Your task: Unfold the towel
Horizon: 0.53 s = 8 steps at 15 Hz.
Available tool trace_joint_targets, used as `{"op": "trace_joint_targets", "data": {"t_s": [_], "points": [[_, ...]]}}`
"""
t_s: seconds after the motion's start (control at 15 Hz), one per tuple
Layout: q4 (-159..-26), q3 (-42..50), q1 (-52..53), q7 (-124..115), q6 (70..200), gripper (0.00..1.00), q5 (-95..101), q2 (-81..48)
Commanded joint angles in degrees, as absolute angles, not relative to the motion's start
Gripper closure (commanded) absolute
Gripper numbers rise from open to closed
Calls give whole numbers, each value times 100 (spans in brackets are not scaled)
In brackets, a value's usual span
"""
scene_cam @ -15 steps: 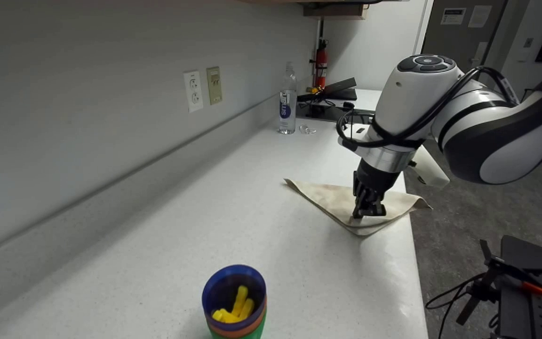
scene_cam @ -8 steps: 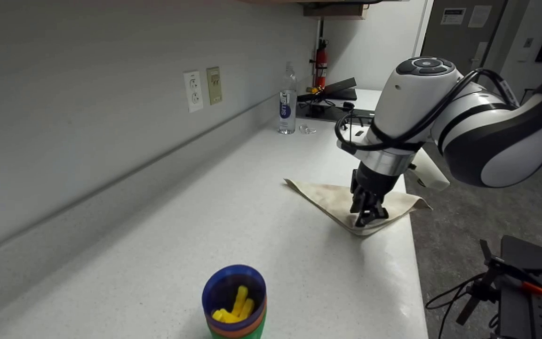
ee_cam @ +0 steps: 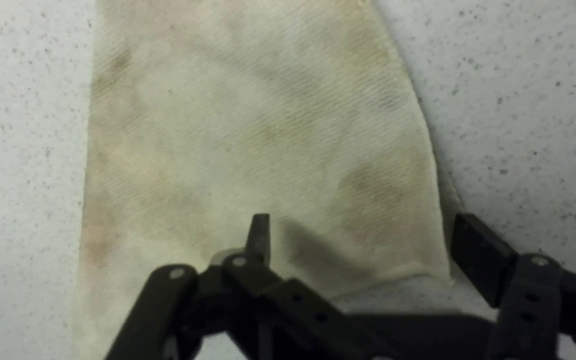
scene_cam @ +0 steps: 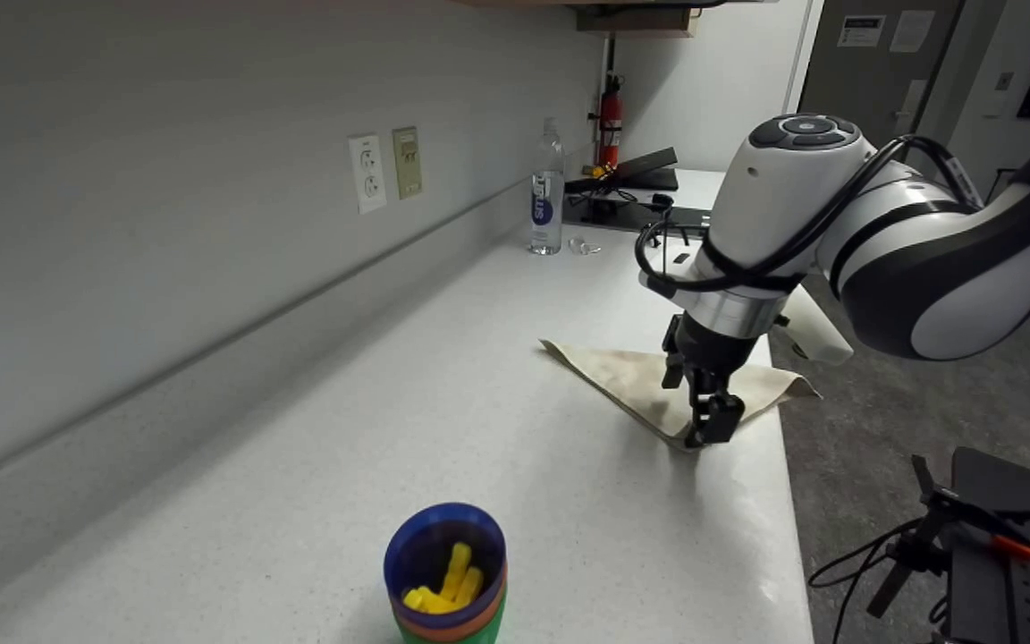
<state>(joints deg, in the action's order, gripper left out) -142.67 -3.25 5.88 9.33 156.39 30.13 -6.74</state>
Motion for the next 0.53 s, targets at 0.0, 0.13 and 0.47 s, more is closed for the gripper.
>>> {"op": "trace_joint_targets", "data": {"t_s": [0.0, 0.13, 0.47], "points": [[-14162, -302, 578, 980, 15643, 33, 2994, -778], [-14135, -274, 587, 919, 15605, 49, 3070, -808], [-14065, -219, 606, 758, 15549, 88, 3170, -828]]}}
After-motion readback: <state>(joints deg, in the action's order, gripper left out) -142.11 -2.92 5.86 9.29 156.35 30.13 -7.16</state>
